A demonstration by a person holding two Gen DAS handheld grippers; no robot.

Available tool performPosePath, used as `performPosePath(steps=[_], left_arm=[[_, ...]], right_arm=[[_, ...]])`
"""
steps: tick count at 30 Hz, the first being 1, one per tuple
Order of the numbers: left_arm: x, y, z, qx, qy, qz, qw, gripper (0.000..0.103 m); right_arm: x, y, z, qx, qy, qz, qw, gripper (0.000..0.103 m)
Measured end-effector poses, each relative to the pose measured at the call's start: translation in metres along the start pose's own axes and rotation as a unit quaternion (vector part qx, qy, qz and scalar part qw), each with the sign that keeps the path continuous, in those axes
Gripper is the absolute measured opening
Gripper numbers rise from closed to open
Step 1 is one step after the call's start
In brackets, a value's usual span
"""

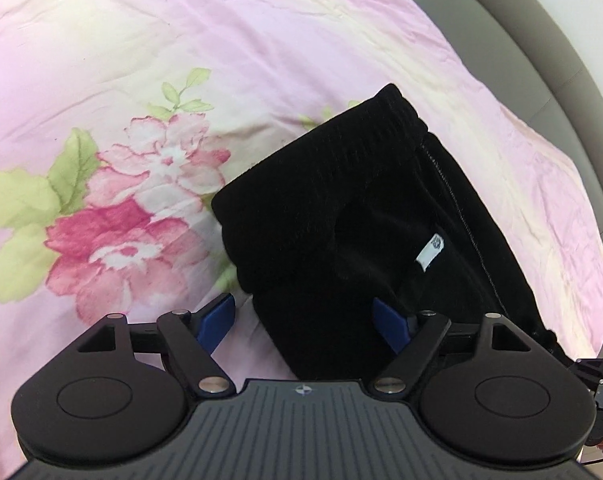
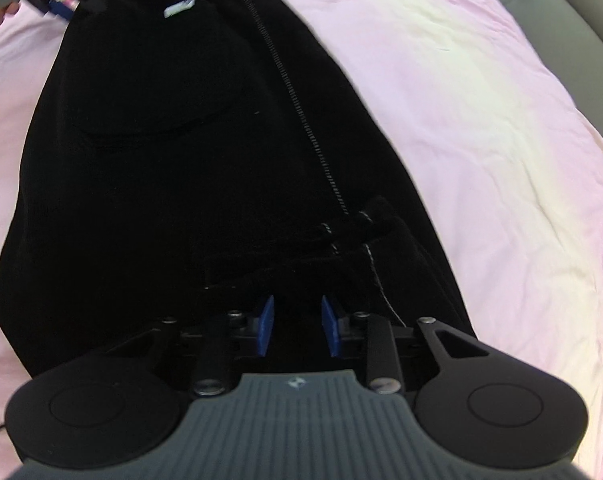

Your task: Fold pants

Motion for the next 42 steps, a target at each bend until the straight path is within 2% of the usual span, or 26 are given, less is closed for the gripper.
performPosePath(steps=[2,4,8,12,13,17,22,25,30,34,38,39,42], left_arm=[[-0.001,-0.005,0.001,-0.008,0.004,-0.01,0.9999,0.088],[-0.002,-0.01,0.002,-0.013,0.008,-0.016,0.9998,0.078],[-0.003,-0.016,0.002,-0.034,0.026,-0.006,0.9991,0.071],[-0.02,0.003,0.002,-0.064,-0.001,0.0,0.9979,0.059],[-0.028,0.009,0.002,-0.071,-0.009,-0.005,0.9974,0.049],[-0.076,0.045,0.005,-0.108,-0.051,-0.026,0.9925,0.044],[-0.152,0.084,0.0,-0.136,-0.129,-0.044,0.9812,0.041],[-0.202,0.1,-0.014,-0.154,-0.188,-0.051,0.9686,0.04],[-0.288,0.098,-0.057,-0.169,-0.292,-0.044,0.9403,0.039],[-0.348,0.077,-0.109,-0.164,-0.388,-0.031,0.9064,0.038],[-0.39,0.043,-0.175,-0.148,-0.497,0.013,0.8547,0.038],[-0.396,0.034,-0.194,-0.138,-0.519,0.018,0.8434,0.038],[-0.406,0.005,-0.252,-0.109,-0.586,0.036,0.8018,0.038]], right_arm=[[-0.001,-0.007,0.003,0.009,0.003,0.009,1.0,0.023],[-0.003,-0.012,0.004,0.018,-0.002,0.019,1.0,0.023],[-0.007,-0.022,0.007,0.032,-0.024,0.021,0.999,0.021],[-0.006,-0.024,0.01,0.036,-0.026,0.012,0.999,0.02],[-0.005,-0.023,0.009,0.036,-0.027,0.009,0.999,0.02],[0.004,-0.029,0.013,0.021,-0.048,0.002,0.999,0.02],[-0.003,-0.009,0.005,-0.01,-0.104,-0.003,0.995,0.021],[-0.009,0.012,-0.009,-0.032,-0.145,-0.007,0.989,0.032],[-0.006,0.038,-0.057,-0.028,-0.16,-0.017,0.987,0.032],[-0.006,0.059,-0.106,-0.031,-0.199,-0.02,0.979,0.032],[-0.005,0.075,-0.153,-0.031,-0.233,-0.021,0.972,0.032],[-0.004,0.077,-0.164,-0.03,-0.24,-0.022,0.97,0.032],[0.002,0.083,-0.193,-0.025,-0.261,-0.019,0.965,0.032]])
Point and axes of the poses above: each gripper's, at about its wrist camera, not at the fingertips, and y roughly against the way its jaws point, x to its left, z to its top, the point moved 10 cm from there along -y, roughly the way its jaws point, and after that the axes turned 5 degrees about y, right-handed, at the moved point
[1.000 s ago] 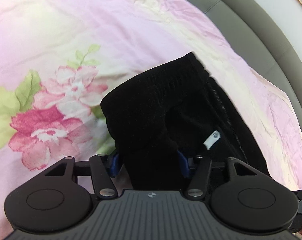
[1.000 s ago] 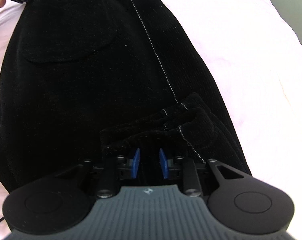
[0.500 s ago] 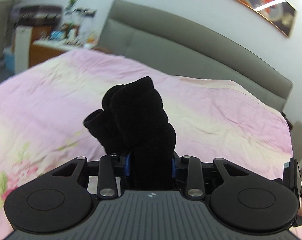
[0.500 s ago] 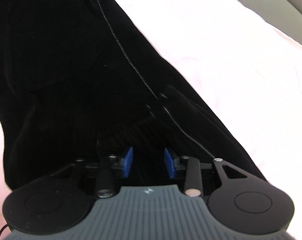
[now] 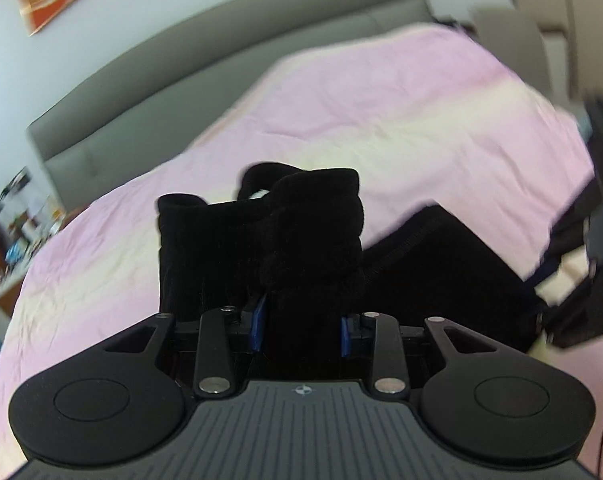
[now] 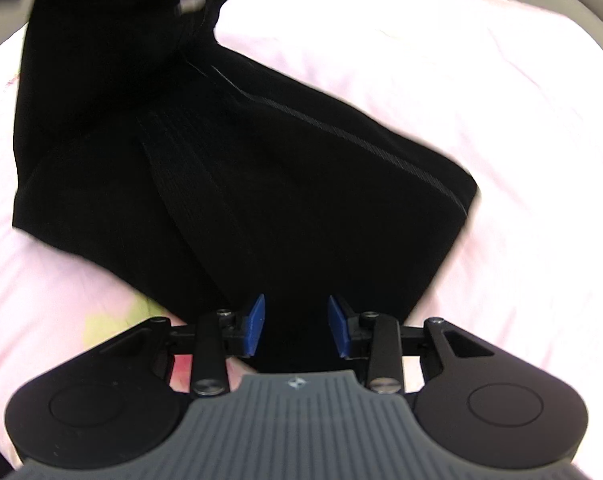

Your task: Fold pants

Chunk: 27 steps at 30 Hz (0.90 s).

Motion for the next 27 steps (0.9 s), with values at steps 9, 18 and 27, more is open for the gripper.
performPosePath(steps=[9,18,27], left_arm=[[-0.103,-0.045,-0.067,0.07,-0.188,0.002,0.9797,0.043],[-0.081,-0.005,-0.065,0.069,-0.147,-0.125,0.9788,0.085],[0.041,0.004,-0.07,0.11,0.019,-0.132,0.985,0.08]], right_arm=[[-0.032,-0.005,-0.044,-0.001,-0.039,0.016,0.999,0.032],[-0.025,0.016,-0.036,-0.011,-0.009,0.0,1.0,0.033],[-0.009,0.048,0.044,-0.062,-0.044,0.038,0.996,0.044]])
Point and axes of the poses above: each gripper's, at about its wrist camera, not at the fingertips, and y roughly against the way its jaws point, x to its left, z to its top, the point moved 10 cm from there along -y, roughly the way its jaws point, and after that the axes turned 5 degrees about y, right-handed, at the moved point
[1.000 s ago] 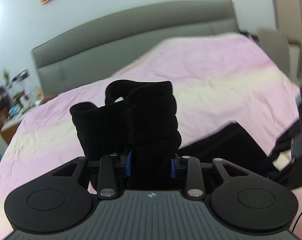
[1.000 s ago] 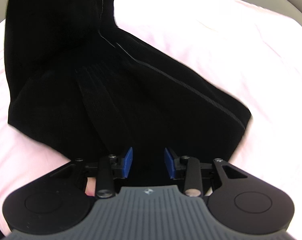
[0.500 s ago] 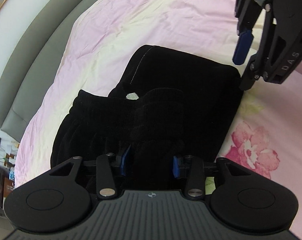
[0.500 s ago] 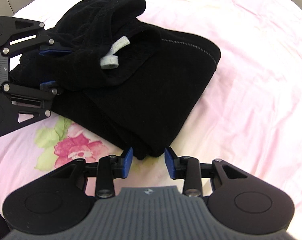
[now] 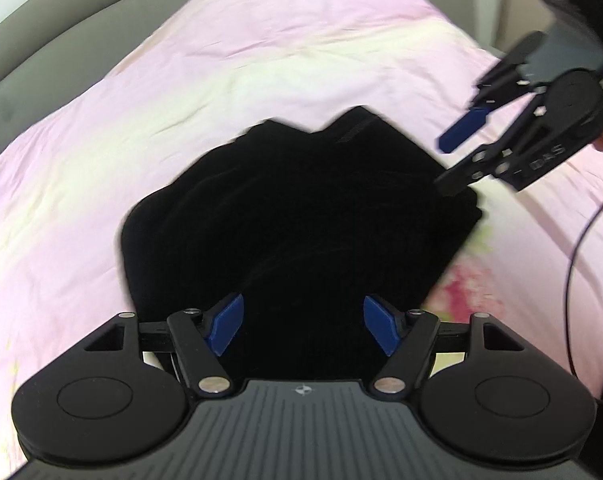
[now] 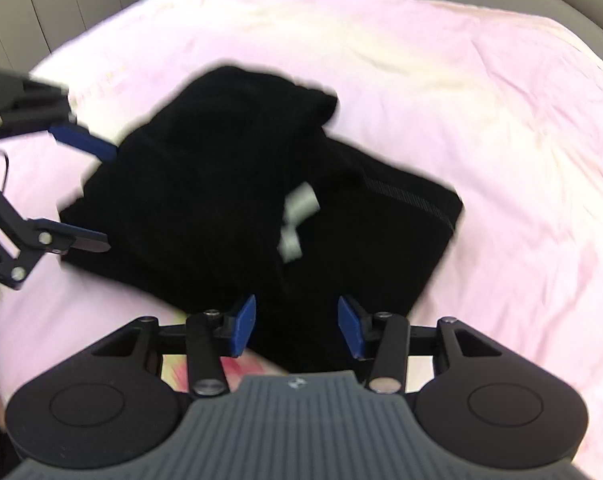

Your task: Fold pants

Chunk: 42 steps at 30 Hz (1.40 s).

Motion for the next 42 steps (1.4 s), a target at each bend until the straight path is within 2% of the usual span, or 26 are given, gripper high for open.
performPosePath(steps=[4,6,8,11,14,20,26,28,31,32,33,36,37,38,40,42], left_arm=[[0.056,-0.015,-0.006,0.024,0.059,0.026,0.9976,0.074],[0.076,-0.025,-0.011,0.036,0.091,0.02,0.995,0.074],[0.09,-0.034,-0.017,0.041,0.114,0.008,0.9926,0.072],[0.097,-0.048,-0.025,0.051,0.116,-0.002,0.9919,0.07],[0.099,-0.061,-0.033,0.062,0.113,-0.017,0.9916,0.069],[0.101,-0.081,-0.044,0.086,0.114,-0.032,0.9893,0.066],[0.096,-0.083,-0.045,0.094,0.118,-0.028,0.9882,0.064],[0.096,-0.08,-0.045,0.096,0.118,-0.023,0.9881,0.063],[0.094,-0.082,-0.046,0.097,0.121,-0.014,0.9878,0.063],[0.094,-0.083,-0.046,0.099,0.123,-0.01,0.9874,0.063],[0.093,-0.085,-0.046,0.102,0.125,-0.008,0.9869,0.063],[0.093,-0.086,-0.044,0.107,0.127,-0.004,0.9861,0.062],[0.093,-0.086,-0.044,0.108,0.126,-0.001,0.9862,0.061],[0.094,-0.089,-0.043,0.106,0.126,0.001,0.9864,0.061],[0.092,-0.088,-0.042,0.105,0.125,0.004,0.9865,0.06],[0.09,-0.087,-0.041,0.101,0.122,0.009,0.9873,0.06]], right_arm=[[-0.006,-0.011,0.043,-0.025,-0.064,0.016,0.997,0.043],[-0.017,-0.022,0.06,-0.029,-0.107,0.017,0.994,0.042],[-0.03,-0.034,0.074,-0.031,-0.156,0.022,0.987,0.037],[-0.051,-0.057,0.085,-0.032,-0.231,0.031,0.972,0.037],[-0.059,-0.078,0.091,-0.022,-0.276,0.056,0.959,0.037],[-0.058,-0.113,0.089,-0.009,-0.303,0.06,0.951,0.036],[-0.056,-0.13,0.085,-0.013,-0.317,0.071,0.946,0.037],[-0.057,-0.131,0.085,-0.019,-0.334,0.068,0.94,0.037],[-0.052,-0.132,0.091,-0.024,-0.334,0.067,0.94,0.047],[-0.049,-0.132,0.092,-0.028,-0.343,0.064,0.937,0.047],[-0.045,-0.131,0.094,-0.031,-0.339,0.057,0.939,0.046],[-0.033,-0.122,0.1,-0.036,-0.288,0.03,0.957,0.042],[-0.032,-0.116,0.101,-0.039,-0.277,0.022,0.96,0.03],[-0.033,-0.109,0.102,-0.043,-0.268,0.005,0.963,0.012],[-0.032,-0.088,0.108,-0.059,-0.259,0.006,0.964,0.004],[-0.025,-0.06,0.114,-0.075,-0.229,0.008,0.97,0.001]])
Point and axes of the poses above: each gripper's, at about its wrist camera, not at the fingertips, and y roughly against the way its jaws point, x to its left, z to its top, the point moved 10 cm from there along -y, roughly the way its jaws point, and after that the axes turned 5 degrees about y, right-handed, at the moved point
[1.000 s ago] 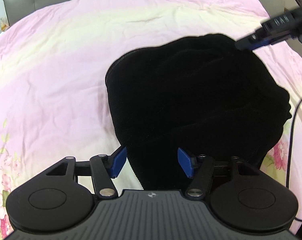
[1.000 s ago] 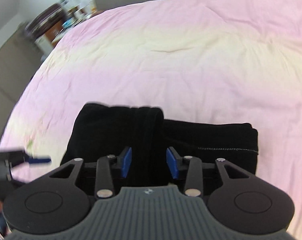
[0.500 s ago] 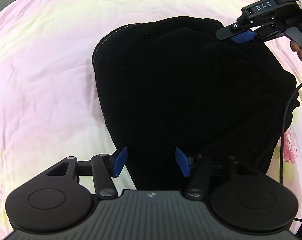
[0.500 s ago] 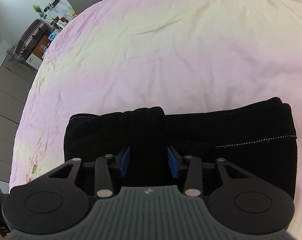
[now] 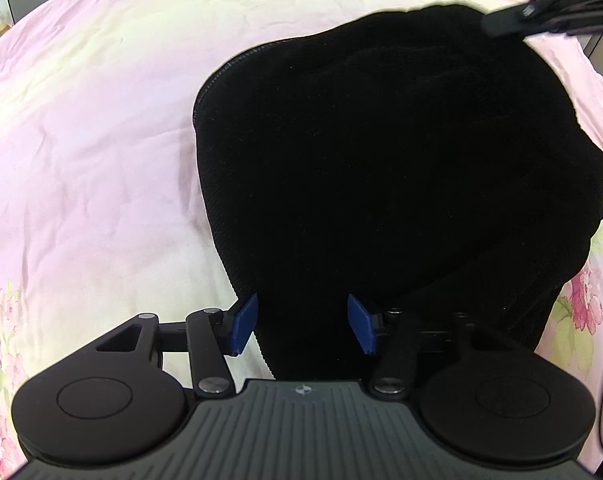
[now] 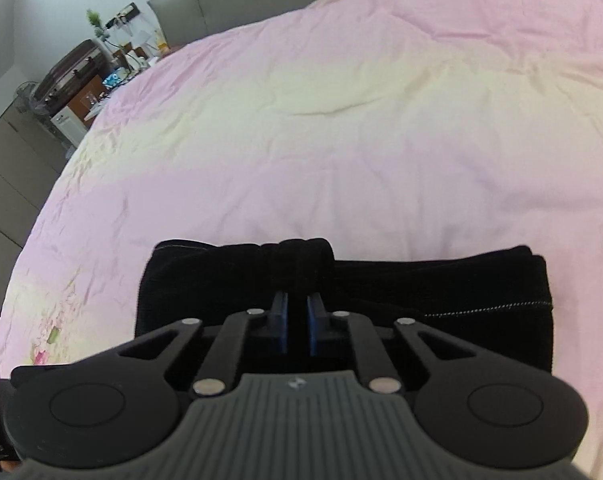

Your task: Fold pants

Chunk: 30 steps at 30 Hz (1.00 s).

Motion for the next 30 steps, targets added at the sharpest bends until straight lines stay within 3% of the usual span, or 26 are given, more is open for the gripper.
performPosePath(steps=[3,6,11,15,17,18,21,25,27,28,29,30], left_arm=[[-0.003,0.007,0.001,-0.008,-0.002,-0.001,1.0,0.059],[-0.006,0.025,0.002,-0.024,-0.013,-0.013,0.9995,0.059],[-0.006,0.056,0.016,-0.064,-0.011,-0.031,0.9974,0.059],[-0.011,0.065,0.038,-0.094,0.022,-0.057,0.9937,0.059],[-0.021,0.06,0.049,-0.098,0.031,-0.069,0.9923,0.059],[-0.027,0.055,0.053,-0.098,0.031,-0.073,0.9921,0.059],[-0.052,0.034,0.055,-0.083,0.018,-0.08,0.9932,0.055],[-0.073,0.008,0.048,-0.059,-0.002,-0.07,0.9958,0.048],[-0.075,0.003,0.046,-0.057,-0.001,-0.062,0.9964,0.048],[-0.076,0.002,0.046,-0.054,-0.001,-0.06,0.9967,0.048],[-0.077,0.003,0.046,-0.052,-0.004,-0.059,0.9969,0.048],[-0.078,0.002,0.045,-0.049,-0.007,-0.058,0.9971,0.048]], right_arm=[[0.015,0.036,0.002,-0.01,0.017,0.011,1.0,0.0],[0.004,0.053,-0.008,-0.008,0.005,-0.011,1.0,0.0],[-0.051,0.039,-0.052,0.024,-0.093,-0.04,0.995,0.0],[-0.069,0.022,-0.084,0.037,-0.105,-0.05,0.993,0.0],[-0.089,0.007,-0.104,0.07,-0.087,-0.115,0.987,0.0],[-0.099,-0.001,-0.116,0.081,-0.087,-0.122,0.985,0.0],[-0.118,0.001,-0.129,0.054,-0.161,-0.063,0.983,0.0],[-0.119,0.022,-0.12,0.035,-0.167,-0.015,0.985,0.004],[-0.116,0.034,-0.11,0.021,-0.186,0.015,0.982,0.016],[-0.114,0.038,-0.104,0.013,-0.193,0.031,0.981,0.033],[-0.11,0.041,-0.097,0.004,-0.2,0.051,0.978,0.043],[-0.106,0.043,-0.091,-0.003,-0.207,0.069,0.976,0.043]])
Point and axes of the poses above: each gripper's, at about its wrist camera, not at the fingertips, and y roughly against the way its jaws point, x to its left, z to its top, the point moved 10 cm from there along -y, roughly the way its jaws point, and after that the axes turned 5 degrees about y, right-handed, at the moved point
